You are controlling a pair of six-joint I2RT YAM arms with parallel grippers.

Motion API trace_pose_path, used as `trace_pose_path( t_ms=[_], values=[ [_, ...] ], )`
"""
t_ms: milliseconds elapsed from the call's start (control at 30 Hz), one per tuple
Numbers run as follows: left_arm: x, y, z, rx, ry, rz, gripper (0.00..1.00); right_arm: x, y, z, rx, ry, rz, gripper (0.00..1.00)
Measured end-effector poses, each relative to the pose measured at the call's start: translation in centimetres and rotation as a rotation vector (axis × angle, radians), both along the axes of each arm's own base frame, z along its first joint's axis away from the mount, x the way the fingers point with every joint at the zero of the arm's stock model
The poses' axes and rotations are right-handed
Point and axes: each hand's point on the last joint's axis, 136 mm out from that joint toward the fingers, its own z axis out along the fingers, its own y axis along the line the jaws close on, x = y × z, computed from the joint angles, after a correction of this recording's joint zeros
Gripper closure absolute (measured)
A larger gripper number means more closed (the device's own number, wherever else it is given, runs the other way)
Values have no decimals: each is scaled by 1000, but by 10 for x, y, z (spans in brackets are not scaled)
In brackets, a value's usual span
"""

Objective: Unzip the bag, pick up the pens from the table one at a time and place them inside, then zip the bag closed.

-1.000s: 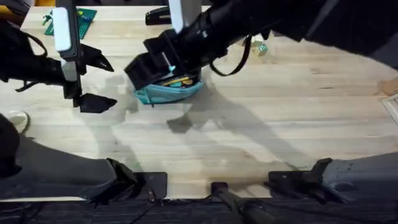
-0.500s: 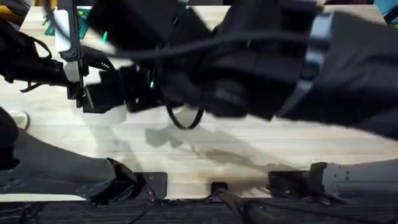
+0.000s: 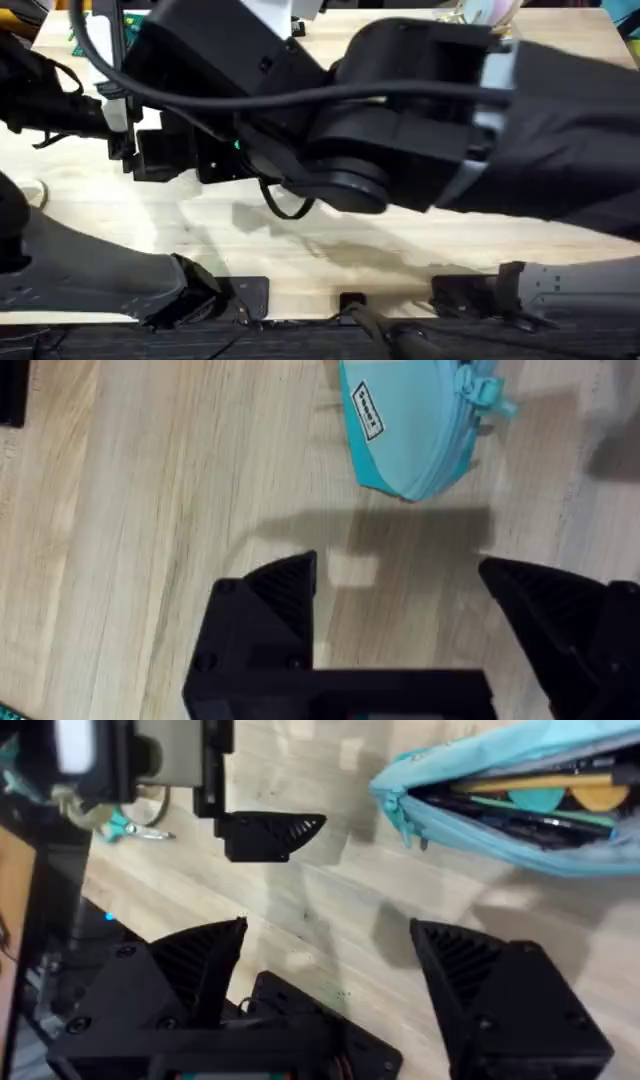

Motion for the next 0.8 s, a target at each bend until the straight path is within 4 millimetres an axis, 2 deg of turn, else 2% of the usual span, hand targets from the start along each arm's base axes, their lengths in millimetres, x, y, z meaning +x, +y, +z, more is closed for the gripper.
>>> trace_pose_path(
  t_ms=[300, 467, 800],
  values=[
    [0, 0, 0, -2, 2, 0, 7, 6, 13, -40, -15, 99, -100, 3],
    [0, 0, 0, -2, 2, 0, 8, 12, 22, -51, -3, 108, -121, 3],
    [-1, 0, 0, -2, 3, 0, 7, 40, 19, -73, -35, 61, -209, 3]
  ],
)
